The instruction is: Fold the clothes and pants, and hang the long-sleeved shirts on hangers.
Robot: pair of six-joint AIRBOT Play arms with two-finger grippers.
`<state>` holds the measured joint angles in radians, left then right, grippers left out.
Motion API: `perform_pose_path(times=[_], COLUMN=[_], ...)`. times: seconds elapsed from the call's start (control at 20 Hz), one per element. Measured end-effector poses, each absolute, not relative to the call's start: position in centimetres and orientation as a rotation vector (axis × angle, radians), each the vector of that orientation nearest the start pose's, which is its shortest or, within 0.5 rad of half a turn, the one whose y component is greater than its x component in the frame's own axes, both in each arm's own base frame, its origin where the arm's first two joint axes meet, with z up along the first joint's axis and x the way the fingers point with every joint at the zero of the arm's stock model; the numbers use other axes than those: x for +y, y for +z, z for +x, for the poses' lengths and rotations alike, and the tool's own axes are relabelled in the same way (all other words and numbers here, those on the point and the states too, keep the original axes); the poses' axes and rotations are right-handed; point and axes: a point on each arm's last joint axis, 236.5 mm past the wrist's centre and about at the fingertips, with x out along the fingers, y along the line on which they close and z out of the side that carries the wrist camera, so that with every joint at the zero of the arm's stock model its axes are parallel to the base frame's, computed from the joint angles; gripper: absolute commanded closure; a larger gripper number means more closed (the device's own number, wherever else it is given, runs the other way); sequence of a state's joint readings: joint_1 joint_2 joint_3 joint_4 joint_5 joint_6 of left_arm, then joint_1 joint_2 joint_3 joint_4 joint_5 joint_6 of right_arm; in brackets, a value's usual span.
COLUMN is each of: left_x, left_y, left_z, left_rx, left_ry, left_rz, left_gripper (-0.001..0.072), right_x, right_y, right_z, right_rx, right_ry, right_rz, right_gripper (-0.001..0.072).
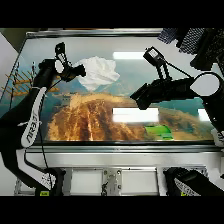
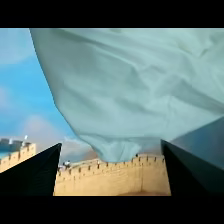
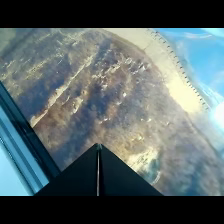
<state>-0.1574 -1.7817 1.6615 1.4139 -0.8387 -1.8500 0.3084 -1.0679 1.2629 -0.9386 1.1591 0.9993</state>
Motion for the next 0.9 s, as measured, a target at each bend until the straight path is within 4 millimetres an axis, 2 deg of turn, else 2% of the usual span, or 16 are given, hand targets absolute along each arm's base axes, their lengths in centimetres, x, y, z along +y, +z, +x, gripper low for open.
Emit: perform_pose_path(times=[0.2, 0.4, 0.45, 0.55, 0.6, 0.7, 0.8, 0.85, 0.9], left_x=[-12.9, -14.8, -15.2, -16.0, -16.2, -16.5, -16.6, -16.6, -16.7], left_y=[-5.1, -7.9, -8.4, -9.1, -9.2, -9.2, -8.1, -6.6, -4.2], left_z=[59.1, 60.6, 60.8, 60.9, 60.9, 60.9, 60.8, 60.9, 61.2], left_rx=[1.036, 1.07, 1.079, 1.097, 1.101, 1.107, 1.104, 1.082, 1.044], left_ry=[-0.078, -0.104, -0.111, -0.122, -0.125, -0.13, -0.137, -0.144, -0.155], left_rz=[-0.39, -0.394, -0.393, -0.39, -0.393, -0.39, -0.387, -0.386, -0.387], left_gripper=[-0.0013, -0.0013, 0.0057, 0.0617, 0.0693, 0.0693, 0.0693, 0.0694, 0.0693], right_x=[23.7, 23.7, 23.7, 23.7, 23.7, 23.7, 23.7, 23.7, 23.7], right_y=[17.1, 17.1, 17.1, 17.1, 17.1, 17.1, 17.1, 17.1, 17.1], right_z=[32.3, 32.3, 32.3, 32.3, 32.3, 32.3, 32.3, 32.3, 32.3], right_rx=[0.773, 0.773, 0.773, 0.773, 0.773, 0.773, 0.773, 0.773, 0.773], right_ry=[0.941, 0.942, 0.942, 0.942, 0.942, 0.941, 0.941, 0.941, 0.941], right_rz=[-0.131, -0.131, -0.131, -0.131, -0.131, -0.131, -0.131, -0.131, -0.131], right_gripper=[0.069, 0.069, 0.069, 0.069, 0.069, 0.069, 0.069, 0.069, 0.069])
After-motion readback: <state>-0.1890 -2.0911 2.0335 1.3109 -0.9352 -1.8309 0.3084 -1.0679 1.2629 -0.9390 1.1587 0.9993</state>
